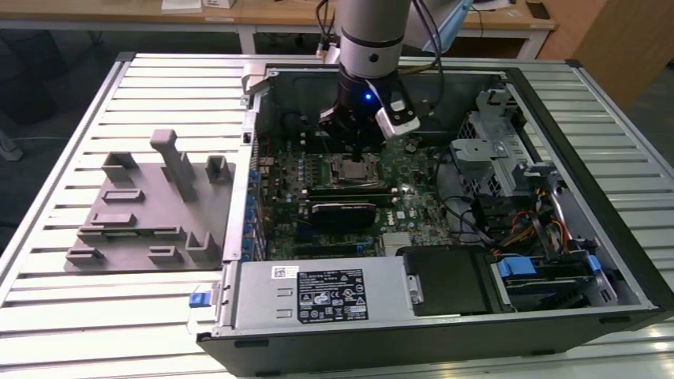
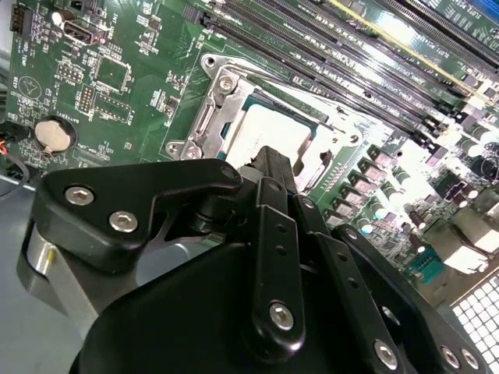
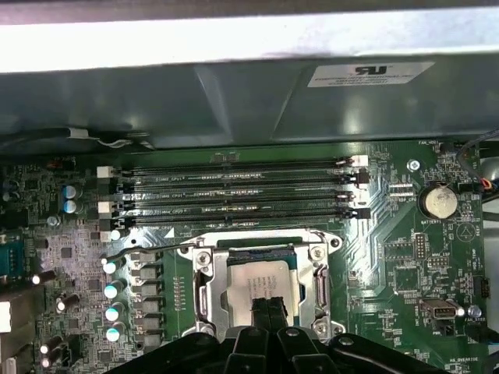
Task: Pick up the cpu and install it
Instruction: 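Close the cpu cover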
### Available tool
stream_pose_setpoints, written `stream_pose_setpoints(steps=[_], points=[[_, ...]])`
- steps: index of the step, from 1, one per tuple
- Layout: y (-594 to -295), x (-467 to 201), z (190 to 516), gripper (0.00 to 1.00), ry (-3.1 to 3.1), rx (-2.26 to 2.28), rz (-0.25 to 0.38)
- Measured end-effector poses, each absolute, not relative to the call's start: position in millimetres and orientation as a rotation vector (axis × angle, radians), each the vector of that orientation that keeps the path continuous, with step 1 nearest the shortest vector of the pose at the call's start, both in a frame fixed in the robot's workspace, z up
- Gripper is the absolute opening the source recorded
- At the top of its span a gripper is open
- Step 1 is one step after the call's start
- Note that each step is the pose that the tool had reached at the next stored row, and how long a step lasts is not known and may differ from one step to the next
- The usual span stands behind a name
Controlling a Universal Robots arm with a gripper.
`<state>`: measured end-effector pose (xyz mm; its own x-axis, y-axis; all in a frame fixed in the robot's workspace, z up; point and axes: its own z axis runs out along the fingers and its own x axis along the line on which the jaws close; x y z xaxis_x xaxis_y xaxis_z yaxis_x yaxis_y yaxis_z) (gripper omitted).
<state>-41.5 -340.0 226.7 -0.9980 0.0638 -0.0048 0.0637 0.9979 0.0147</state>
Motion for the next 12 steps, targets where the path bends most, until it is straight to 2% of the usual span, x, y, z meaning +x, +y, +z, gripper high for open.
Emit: stream_pose_setpoints(steps=[12], points=[[-343.0, -43.2, 222.9, 0.11, 3.134, 0.102, 0.023]])
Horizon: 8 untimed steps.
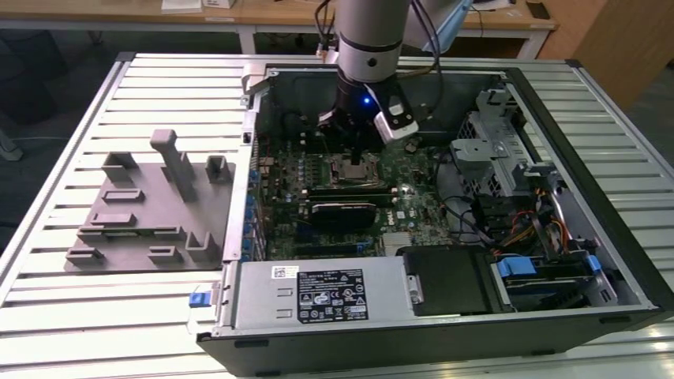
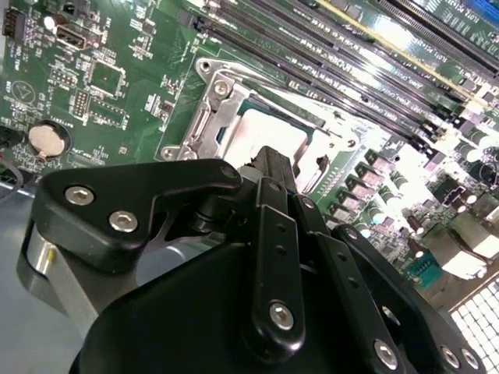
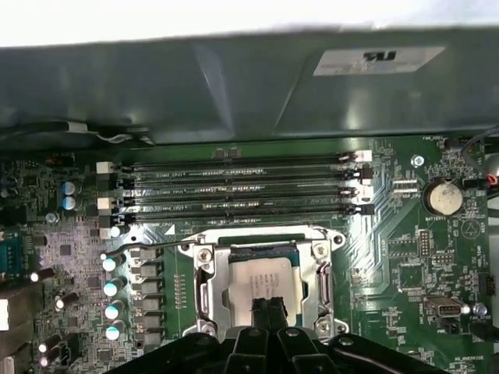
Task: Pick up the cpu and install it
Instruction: 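Close the cpu cover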
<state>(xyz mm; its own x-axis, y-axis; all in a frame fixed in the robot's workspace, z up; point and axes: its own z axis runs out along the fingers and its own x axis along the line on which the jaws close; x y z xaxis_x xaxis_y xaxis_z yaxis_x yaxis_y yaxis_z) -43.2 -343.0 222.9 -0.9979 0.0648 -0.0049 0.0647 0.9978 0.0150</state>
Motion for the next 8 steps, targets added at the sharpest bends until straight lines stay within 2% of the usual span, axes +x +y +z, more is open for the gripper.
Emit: stream_pose_setpoints(steps=[8], points=[[-344, -55, 217, 0.11, 3.134, 0.103, 0.023]])
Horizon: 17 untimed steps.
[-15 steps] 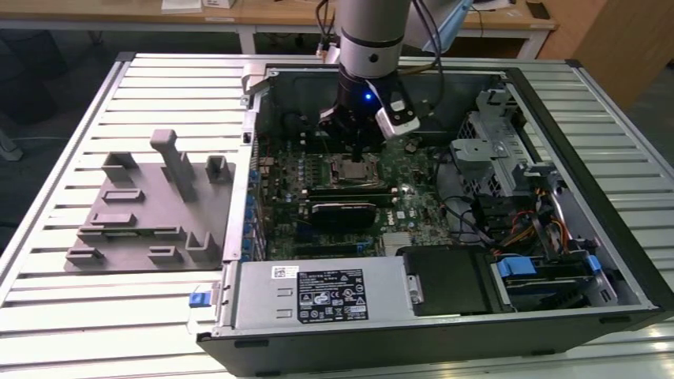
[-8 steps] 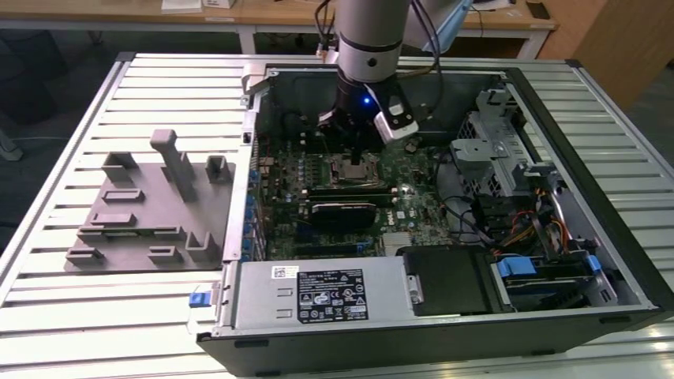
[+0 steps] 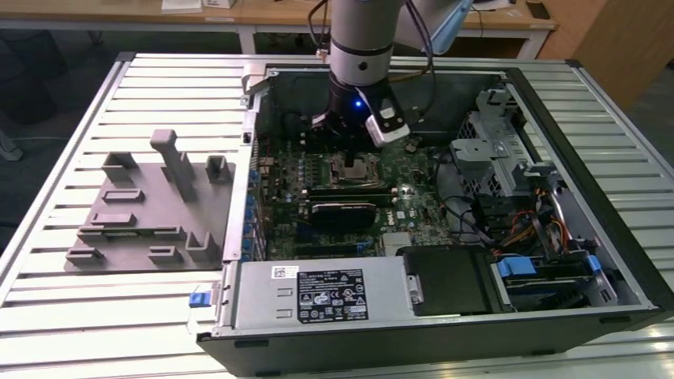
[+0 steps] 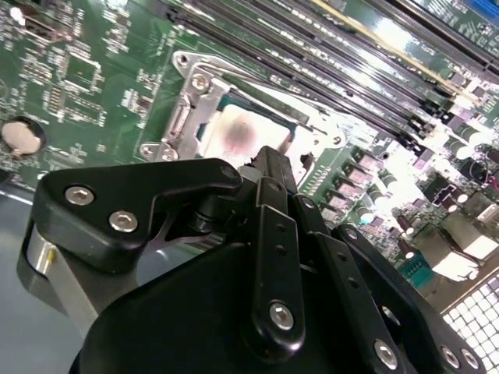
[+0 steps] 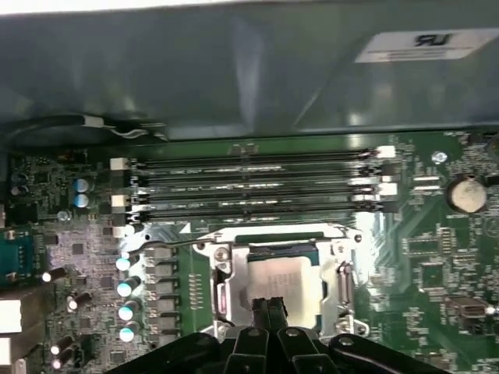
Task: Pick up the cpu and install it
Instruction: 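Close the cpu cover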
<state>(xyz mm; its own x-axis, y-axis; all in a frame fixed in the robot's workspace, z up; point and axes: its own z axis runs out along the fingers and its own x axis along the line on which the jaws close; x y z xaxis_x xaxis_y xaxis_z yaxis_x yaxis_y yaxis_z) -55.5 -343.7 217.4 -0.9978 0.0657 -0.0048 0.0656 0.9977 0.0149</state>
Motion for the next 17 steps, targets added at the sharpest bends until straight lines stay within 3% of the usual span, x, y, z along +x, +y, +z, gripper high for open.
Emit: stream_pose_setpoints(steps=[17], points=[[-344, -74, 202, 0.11, 3.134, 0.103, 0.028]])
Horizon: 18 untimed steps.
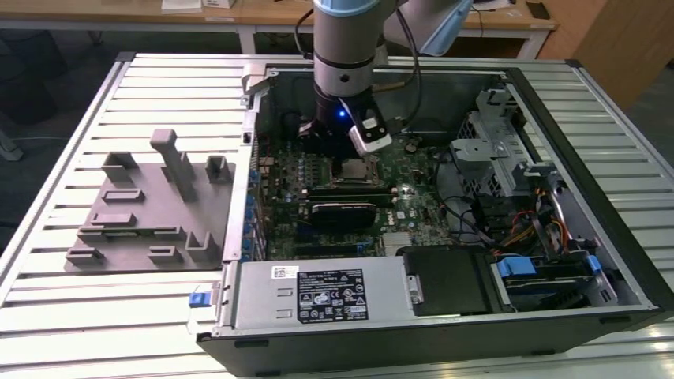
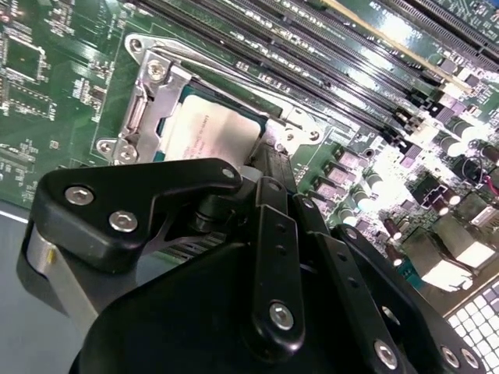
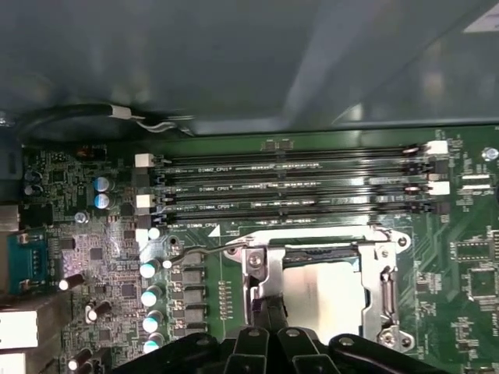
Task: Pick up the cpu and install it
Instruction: 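Close the cpu cover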
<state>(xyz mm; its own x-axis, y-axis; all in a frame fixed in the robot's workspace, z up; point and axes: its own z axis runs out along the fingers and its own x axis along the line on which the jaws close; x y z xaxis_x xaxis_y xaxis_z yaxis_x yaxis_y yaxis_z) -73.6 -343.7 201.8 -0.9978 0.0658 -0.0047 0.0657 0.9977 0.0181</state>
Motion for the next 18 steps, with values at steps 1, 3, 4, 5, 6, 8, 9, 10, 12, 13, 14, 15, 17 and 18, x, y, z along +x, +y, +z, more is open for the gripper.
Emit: stream_pose_setpoints(steps=[1, 3, 4, 5, 6, 8, 9, 10, 12, 13, 14, 15, 17, 18], points=[[-343.7, -74.1, 201.1, 0.11, 3.135, 0.103, 0.028], [-343.8, -74.4, 200.4, 0.11, 3.135, 0.103, 0.027], [-343.8, -74.5, 200.0, 0.11, 3.135, 0.103, 0.028], [-343.7, -74.5, 199.7, 0.11, 3.135, 0.103, 0.027], [-343.7, -74.5, 199.5, 0.11, 3.135, 0.103, 0.028], [-343.7, -74.4, 199.4, 0.11, 3.135, 0.103, 0.028], [-343.7, -74.3, 199.3, 0.11, 3.135, 0.103, 0.028], [-343.7, -74.1, 199.3, 0.11, 3.135, 0.103, 0.028], [-343.7, -73.1, 199.3, 0.11, 3.135, 0.103, 0.028], [-343.7, -72.4, 199.3, 0.11, 3.135, 0.103, 0.028], [-343.7, -71.6, 199.3, 0.11, 3.135, 0.103, 0.028], [-343.7, -70.9, 199.3, 0.11, 3.135, 0.103, 0.028], [-343.7, -70.2, 199.3, 0.11, 3.135, 0.103, 0.028], [-343.7, -70.0, 199.3, 0.11, 3.135, 0.103, 0.028]])
